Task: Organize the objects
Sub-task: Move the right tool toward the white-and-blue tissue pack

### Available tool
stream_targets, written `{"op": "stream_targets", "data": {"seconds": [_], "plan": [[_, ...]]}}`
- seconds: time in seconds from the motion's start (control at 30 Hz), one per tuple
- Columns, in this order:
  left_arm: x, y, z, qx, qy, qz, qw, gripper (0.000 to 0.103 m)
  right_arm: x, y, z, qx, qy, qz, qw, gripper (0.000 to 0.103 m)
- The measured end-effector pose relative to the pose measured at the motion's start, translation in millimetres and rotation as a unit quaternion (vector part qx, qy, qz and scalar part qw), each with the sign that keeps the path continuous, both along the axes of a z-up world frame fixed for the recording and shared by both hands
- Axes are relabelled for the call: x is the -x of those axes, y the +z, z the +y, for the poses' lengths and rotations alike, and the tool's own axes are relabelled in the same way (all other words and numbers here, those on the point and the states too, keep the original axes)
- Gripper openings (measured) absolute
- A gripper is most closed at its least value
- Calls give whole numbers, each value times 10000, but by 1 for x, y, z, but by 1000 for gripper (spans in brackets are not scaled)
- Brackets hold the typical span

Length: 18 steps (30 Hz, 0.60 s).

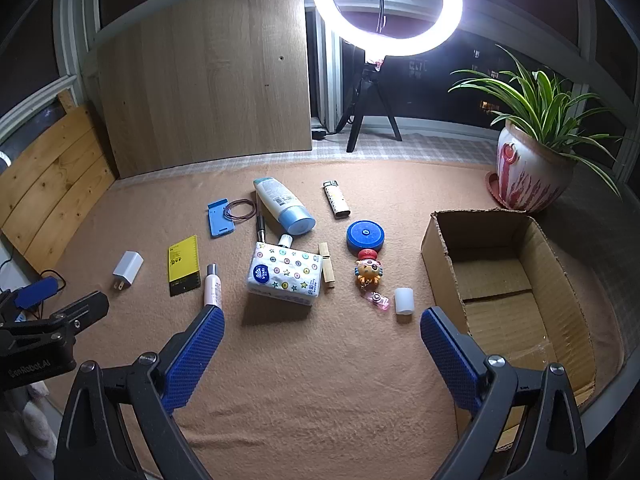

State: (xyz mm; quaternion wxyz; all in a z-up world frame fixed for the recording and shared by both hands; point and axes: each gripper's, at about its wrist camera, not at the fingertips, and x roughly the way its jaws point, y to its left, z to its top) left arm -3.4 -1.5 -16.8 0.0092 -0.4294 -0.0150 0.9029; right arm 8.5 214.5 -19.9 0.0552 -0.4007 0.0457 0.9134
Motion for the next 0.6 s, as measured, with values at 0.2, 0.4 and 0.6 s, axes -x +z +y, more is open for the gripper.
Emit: {"op": "stream_targets", "data": {"seconds": [0.2, 0.4, 0.6], "plan": [[2, -1, 0, -3, -17, -14, 10000, 103, 2, -1, -1, -21, 5, -12, 10000, 97], [4, -3, 0, -15, -21, -30, 10000, 103, 3, -1, -1, -37, 13, -23, 10000, 97], [5, -5, 0, -19, -44, -43, 10000, 103, 5, -1, 0, -40, -4, -46, 10000, 97]]}}
